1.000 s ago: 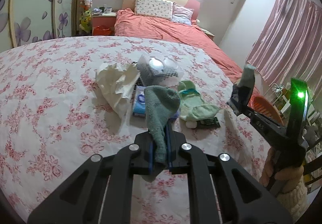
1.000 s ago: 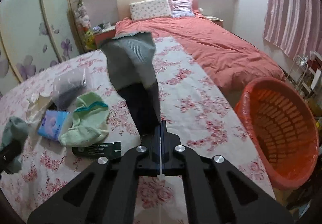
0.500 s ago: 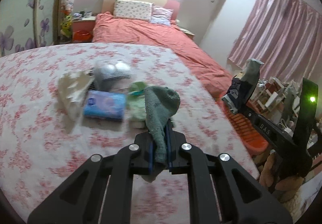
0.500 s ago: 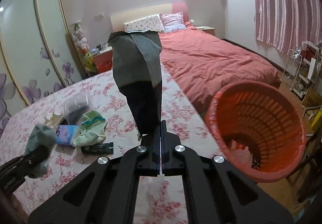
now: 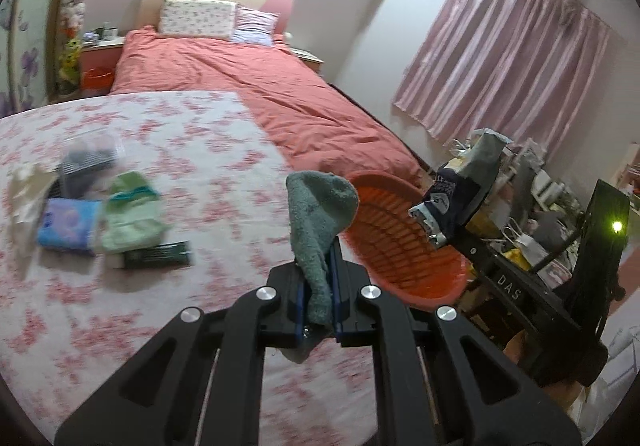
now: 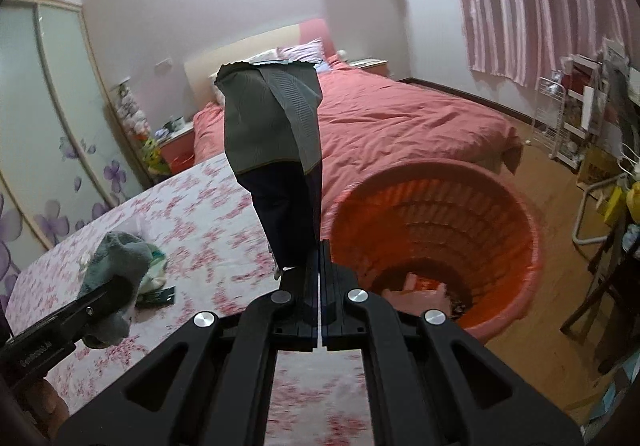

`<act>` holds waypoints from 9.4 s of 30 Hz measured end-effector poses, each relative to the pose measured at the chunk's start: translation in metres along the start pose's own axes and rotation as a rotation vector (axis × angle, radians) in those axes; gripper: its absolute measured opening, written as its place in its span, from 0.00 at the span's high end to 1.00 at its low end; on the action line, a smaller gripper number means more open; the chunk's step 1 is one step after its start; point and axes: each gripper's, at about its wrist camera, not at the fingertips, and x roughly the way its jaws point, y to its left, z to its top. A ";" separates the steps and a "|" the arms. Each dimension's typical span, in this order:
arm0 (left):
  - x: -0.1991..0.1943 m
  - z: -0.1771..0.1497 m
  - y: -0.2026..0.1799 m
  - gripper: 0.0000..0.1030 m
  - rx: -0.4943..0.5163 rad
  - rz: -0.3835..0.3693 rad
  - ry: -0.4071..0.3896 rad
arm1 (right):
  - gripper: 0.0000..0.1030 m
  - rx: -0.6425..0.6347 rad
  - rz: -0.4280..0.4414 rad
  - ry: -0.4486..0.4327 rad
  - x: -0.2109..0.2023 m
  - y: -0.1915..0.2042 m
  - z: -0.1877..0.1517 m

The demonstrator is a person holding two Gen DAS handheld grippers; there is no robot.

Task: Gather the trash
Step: 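Carry towel and sock to the orange basket and open both tools, then return the left tool to the bed and grasp the crumpled white tissue, then grasp the light green cloth with the right tool while the left tool holds the tissue, then carry tissue and green cloth to the orange basket and open both tools, then return the right tool to the bed and grasp the green tube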

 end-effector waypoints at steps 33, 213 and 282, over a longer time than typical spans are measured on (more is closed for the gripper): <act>0.152 0.014 -0.103 0.88 0.107 -0.148 0.121 | 0.99 0.159 -0.096 -0.004 0.034 -0.103 0.006; 0.081 0.027 -0.080 0.47 0.148 -0.064 0.047 | 0.94 0.077 -0.003 -0.203 -0.004 -0.065 0.042; -0.093 -0.024 0.228 0.26 -0.247 0.519 -0.032 | 0.57 -0.280 0.228 0.270 0.068 0.201 -0.070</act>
